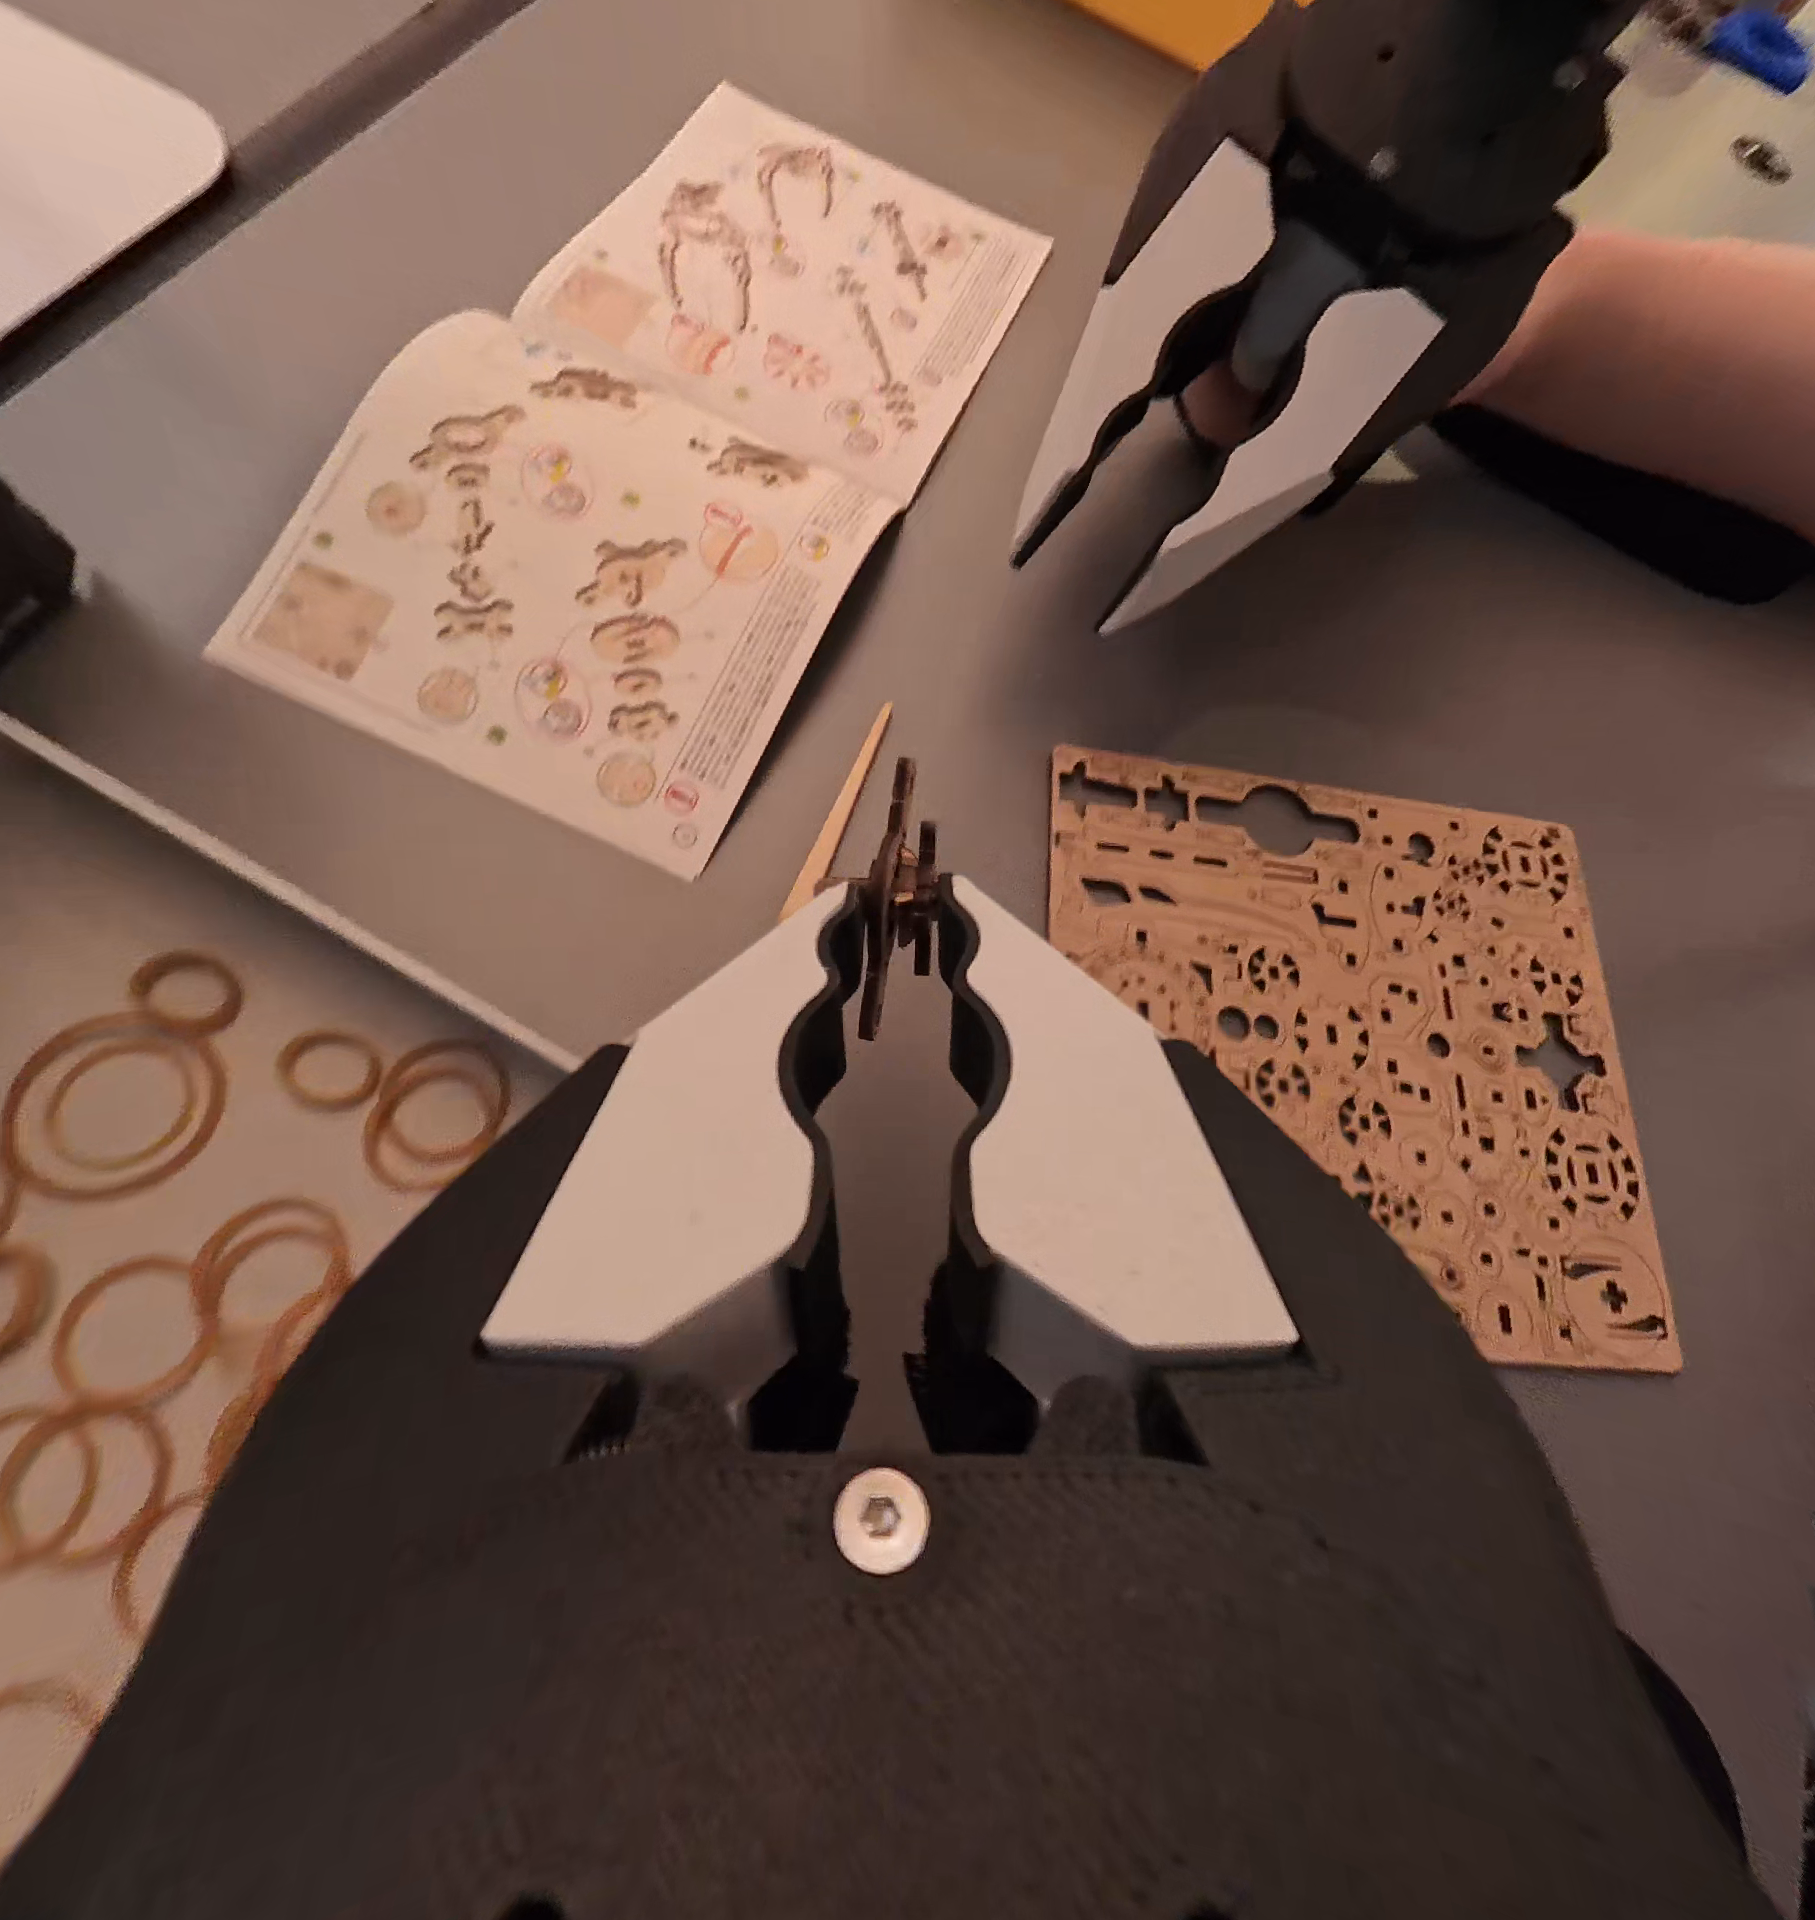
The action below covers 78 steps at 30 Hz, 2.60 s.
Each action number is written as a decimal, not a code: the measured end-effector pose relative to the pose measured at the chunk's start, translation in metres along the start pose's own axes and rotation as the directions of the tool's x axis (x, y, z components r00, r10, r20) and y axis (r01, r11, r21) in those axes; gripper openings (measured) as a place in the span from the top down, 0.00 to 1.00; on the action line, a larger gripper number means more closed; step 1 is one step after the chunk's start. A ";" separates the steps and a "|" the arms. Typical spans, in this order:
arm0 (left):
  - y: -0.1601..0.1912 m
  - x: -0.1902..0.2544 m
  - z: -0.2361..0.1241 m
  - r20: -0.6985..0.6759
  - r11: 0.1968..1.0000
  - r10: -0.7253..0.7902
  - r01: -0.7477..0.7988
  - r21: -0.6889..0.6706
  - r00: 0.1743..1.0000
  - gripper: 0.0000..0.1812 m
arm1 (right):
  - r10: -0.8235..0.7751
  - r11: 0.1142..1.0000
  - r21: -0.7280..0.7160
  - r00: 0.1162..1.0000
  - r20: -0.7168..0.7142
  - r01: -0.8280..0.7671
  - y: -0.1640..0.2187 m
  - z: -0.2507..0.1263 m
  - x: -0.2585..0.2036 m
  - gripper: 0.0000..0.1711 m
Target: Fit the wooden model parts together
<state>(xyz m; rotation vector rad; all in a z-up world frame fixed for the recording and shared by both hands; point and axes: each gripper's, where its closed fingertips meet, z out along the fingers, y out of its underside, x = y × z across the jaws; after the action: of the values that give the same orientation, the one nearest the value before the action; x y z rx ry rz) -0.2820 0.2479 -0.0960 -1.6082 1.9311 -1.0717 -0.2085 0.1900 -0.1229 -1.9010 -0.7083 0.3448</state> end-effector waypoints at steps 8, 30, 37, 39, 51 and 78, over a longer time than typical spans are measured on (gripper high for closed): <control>0.057 -0.007 -0.038 0.099 0.979 0.024 -0.003 -0.203 0.995 0.93 | -0.071 0.997 -0.025 0.995 -0.063 0.069 0.003 0.000 0.008 0.86; 0.097 -0.039 -0.046 0.159 0.962 -0.060 0.099 -0.254 0.986 0.93 | -0.089 0.995 -0.044 0.989 -0.121 0.085 0.005 -0.007 0.022 0.86; 0.092 -0.043 -0.051 0.191 0.968 -0.086 0.127 -0.218 0.978 0.84 | -0.116 0.992 -0.052 0.986 -0.118 0.111 0.004 -0.006 0.017 0.86; 0.086 -0.044 -0.057 0.209 0.974 -0.079 0.120 -0.194 0.975 0.81 | -0.130 0.991 -0.049 0.984 -0.120 0.125 0.002 -0.006 0.015 0.86; 0.044 -0.043 -0.092 0.295 0.999 -0.036 0.027 0.036 0.955 0.82 | -0.199 0.978 0.020 0.964 -0.178 0.206 -0.018 -0.012 0.010 0.86; -0.138 0.003 -0.165 0.433 0.596 -0.017 -0.339 0.728 0.901 0.99 | 0.043 0.887 0.422 0.874 -0.484 0.190 -0.064 -0.098 0.066 0.93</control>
<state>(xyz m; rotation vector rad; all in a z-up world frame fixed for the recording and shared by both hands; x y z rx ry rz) -0.3134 0.2881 0.1129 -0.9840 1.0300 -1.1645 -0.1252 0.1780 -0.0186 -1.4127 -0.3196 -0.0266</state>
